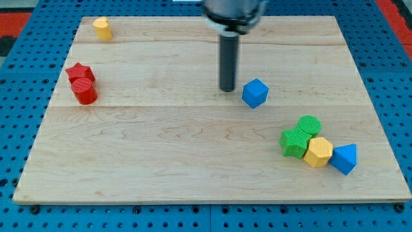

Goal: Move the red blocks diagonally to the yellow heart

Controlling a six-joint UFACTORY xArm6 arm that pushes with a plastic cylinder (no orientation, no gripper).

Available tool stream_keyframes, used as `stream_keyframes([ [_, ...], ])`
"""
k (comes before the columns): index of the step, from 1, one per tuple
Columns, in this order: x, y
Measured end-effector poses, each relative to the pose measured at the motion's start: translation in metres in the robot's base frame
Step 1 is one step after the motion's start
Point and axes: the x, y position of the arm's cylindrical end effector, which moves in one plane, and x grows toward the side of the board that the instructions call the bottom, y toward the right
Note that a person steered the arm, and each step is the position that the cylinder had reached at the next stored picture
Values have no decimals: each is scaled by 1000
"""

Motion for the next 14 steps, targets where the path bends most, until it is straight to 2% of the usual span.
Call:
stream_keyframes([
  [1, 2, 40],
  [2, 24, 67],
  [3, 28, 59],
  [4, 1, -14],
  [6, -65, -230],
  [7, -81, -318],
  [8, -63, -354],
  [10, 1, -292],
  [14, 56, -283],
])
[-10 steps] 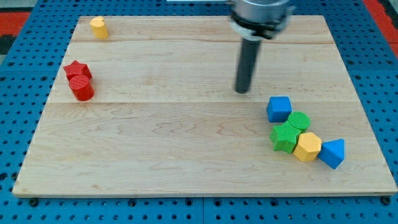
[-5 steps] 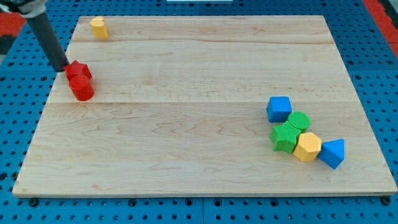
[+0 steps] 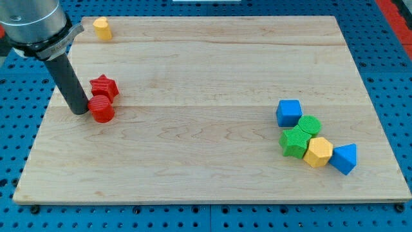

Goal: Move the red blocks diagonally to the yellow heart

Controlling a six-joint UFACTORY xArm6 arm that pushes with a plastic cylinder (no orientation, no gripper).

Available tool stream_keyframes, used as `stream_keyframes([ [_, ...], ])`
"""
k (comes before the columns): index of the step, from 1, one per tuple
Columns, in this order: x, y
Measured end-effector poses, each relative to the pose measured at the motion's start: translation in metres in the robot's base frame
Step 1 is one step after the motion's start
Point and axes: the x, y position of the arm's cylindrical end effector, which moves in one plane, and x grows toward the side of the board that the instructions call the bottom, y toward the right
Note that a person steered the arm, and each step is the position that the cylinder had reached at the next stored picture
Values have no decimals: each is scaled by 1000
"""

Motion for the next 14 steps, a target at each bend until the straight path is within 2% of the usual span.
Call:
stream_keyframes([
  [2, 2, 28],
  [3, 1, 94],
  [4, 2, 212],
  [5, 2, 242],
  [6, -18, 223],
  [7, -20, 264],
  [8, 0, 301],
  [9, -9, 288],
  [10, -64, 193],
  [11, -103, 69],
  [12, -104, -35],
  [13, -55, -26],
  [14, -28, 42],
])
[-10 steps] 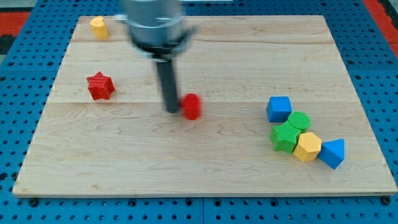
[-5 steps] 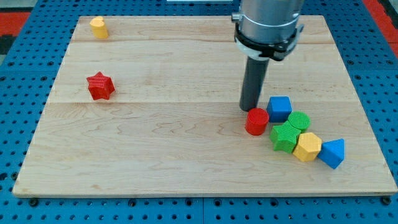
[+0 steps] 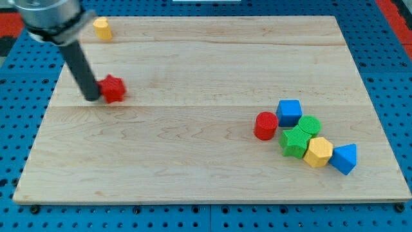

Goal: Move the red blocks diagonally to the yellow heart

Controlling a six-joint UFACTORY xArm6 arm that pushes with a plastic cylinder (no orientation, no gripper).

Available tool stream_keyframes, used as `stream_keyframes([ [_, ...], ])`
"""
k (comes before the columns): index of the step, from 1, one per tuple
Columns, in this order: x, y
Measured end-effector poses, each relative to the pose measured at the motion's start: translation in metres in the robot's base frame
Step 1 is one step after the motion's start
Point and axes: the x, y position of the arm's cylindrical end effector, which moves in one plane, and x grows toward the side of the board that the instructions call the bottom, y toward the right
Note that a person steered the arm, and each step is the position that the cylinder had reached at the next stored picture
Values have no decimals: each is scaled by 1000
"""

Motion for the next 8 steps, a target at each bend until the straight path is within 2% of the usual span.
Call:
stream_keyframes([
  [1, -7, 37],
  [2, -13, -11],
  [3, -47, 10],
  [5, -11, 205],
  [6, -7, 237],
  [7, -19, 181],
  [8, -6, 210],
])
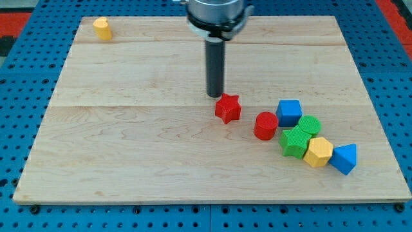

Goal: Move the red blocks diagonally to the yellow heart

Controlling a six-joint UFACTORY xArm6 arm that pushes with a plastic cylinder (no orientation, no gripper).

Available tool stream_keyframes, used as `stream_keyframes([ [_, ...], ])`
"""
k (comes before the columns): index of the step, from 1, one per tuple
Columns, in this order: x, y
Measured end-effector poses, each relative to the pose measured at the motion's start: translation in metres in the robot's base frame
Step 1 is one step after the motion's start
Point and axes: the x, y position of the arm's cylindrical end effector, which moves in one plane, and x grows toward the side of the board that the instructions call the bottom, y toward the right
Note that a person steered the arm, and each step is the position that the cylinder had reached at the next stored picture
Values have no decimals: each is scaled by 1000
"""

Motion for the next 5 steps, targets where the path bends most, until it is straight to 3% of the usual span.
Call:
stream_keyframes([
  [1, 20, 65],
  [3, -21, 1],
  [5, 23, -16],
])
